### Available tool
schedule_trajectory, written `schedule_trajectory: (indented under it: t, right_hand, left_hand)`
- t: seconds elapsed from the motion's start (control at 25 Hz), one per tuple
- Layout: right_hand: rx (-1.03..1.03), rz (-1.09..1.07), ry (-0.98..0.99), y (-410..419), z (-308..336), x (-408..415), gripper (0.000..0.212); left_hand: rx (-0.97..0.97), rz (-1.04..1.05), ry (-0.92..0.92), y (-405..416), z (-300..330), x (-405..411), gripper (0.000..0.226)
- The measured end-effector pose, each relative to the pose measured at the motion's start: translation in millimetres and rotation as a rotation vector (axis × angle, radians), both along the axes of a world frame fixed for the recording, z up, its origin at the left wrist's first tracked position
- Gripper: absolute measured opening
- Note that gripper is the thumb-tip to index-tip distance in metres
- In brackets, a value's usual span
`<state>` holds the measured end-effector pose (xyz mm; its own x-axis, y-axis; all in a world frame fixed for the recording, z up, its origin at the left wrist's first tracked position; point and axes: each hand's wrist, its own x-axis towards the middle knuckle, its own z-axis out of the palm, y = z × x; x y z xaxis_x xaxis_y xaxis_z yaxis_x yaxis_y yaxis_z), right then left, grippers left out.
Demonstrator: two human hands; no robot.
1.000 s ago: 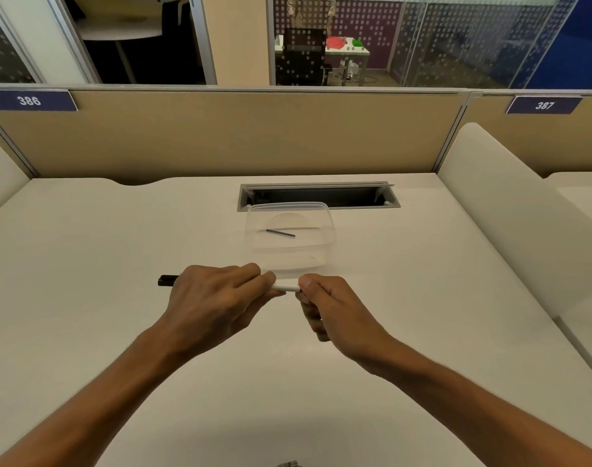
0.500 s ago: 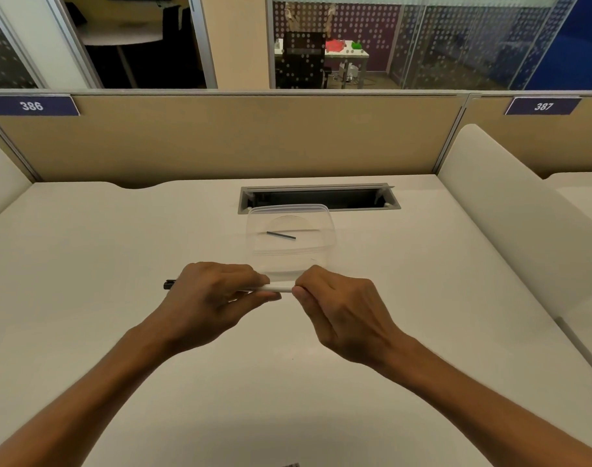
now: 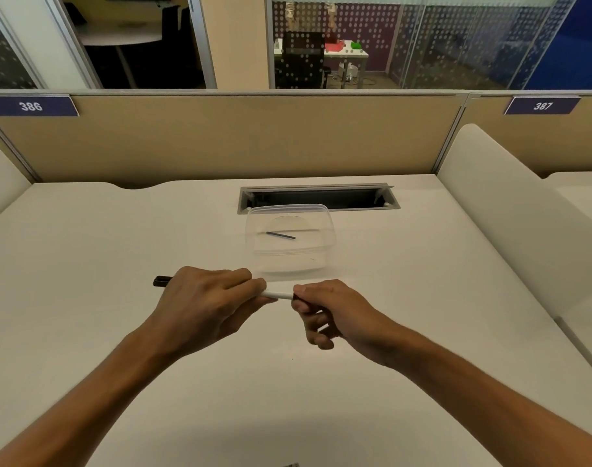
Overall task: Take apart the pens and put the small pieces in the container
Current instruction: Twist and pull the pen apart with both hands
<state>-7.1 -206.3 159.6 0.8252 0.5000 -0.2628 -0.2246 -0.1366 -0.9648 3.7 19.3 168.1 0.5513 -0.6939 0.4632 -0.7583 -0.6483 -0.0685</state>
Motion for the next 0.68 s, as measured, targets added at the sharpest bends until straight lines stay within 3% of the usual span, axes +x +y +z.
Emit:
schedule_trajectory:
  t: [0.08,0.2,0.36,0.56,0.68]
  right_hand:
    - [-0.114,-0.080,-0.293,3,-4,-4,0.037]
    - [-0.431,-0.136,-0.891,0,-5,-5,0.018]
    - [-0.664,0.000,-1.329,-6,1,0,0.021]
    - [-0.667,0.062,-1.437,-8,3,3,0.027]
    - [-0.495,0.044,-1.254,-8,3,2,0.025]
  left_hand:
    - [-0.072,0.006,0.088,-1,3,1,0.033]
    - [-0.199,0.004,0.241,0,8,3,0.035]
    - [-0.277,-0.007,0.365,1,11,3,0.033]
    - [-0.292,-0.049,0.394,-2,17,0,0.023]
    - [-0.251,-0.060,0.313,-3,21,-3,0.029]
